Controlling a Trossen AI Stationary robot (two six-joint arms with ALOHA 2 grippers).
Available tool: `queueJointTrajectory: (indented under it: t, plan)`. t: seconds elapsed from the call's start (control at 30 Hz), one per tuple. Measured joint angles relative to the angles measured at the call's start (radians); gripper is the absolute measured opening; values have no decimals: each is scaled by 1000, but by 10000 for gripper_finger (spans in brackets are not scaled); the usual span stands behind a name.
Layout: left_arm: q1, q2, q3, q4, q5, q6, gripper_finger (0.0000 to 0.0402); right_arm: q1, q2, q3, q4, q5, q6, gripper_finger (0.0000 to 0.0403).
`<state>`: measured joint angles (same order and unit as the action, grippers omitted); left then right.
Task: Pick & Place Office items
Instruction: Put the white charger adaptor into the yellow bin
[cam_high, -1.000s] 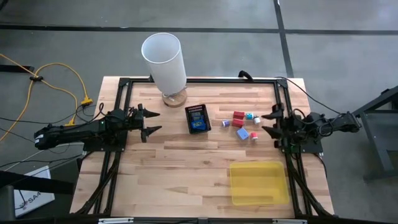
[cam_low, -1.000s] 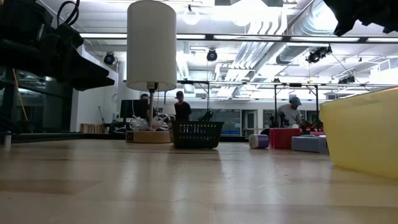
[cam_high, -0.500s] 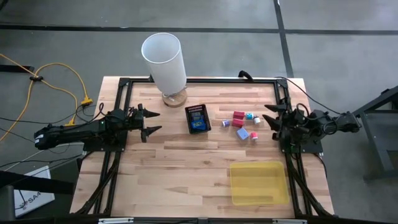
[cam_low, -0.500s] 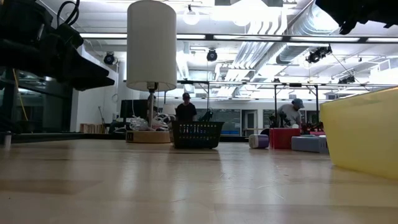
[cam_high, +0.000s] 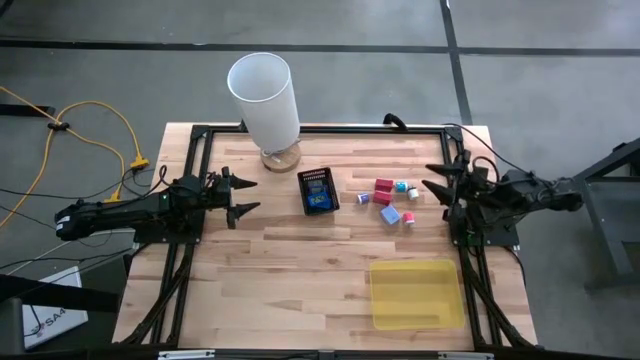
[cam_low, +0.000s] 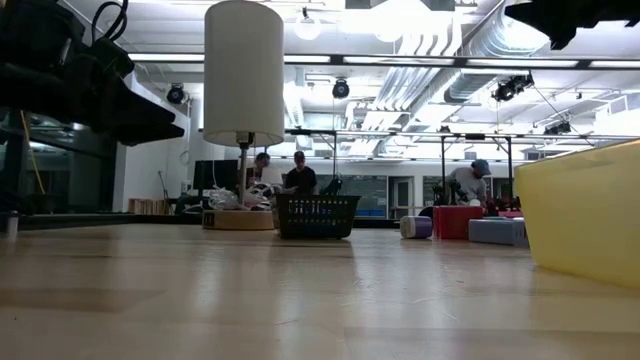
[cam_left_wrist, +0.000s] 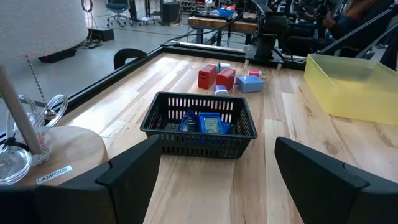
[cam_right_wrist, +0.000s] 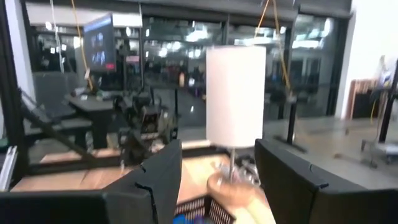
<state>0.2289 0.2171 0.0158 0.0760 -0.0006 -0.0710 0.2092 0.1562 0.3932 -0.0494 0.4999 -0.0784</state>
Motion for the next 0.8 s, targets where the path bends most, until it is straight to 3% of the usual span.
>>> queueJointTrajectory:
  t: [0.3,0.6,0.8]
  plan:
    - [0,0,0,0,0,0,308,0,175,151,-201,13,132,190]
    - [0,0,0,0,0,0,308,-1,355,296,-504,224,344,190]
    - [0,0,0,0,0,0,308,-36,440,321,-610,204,476,190]
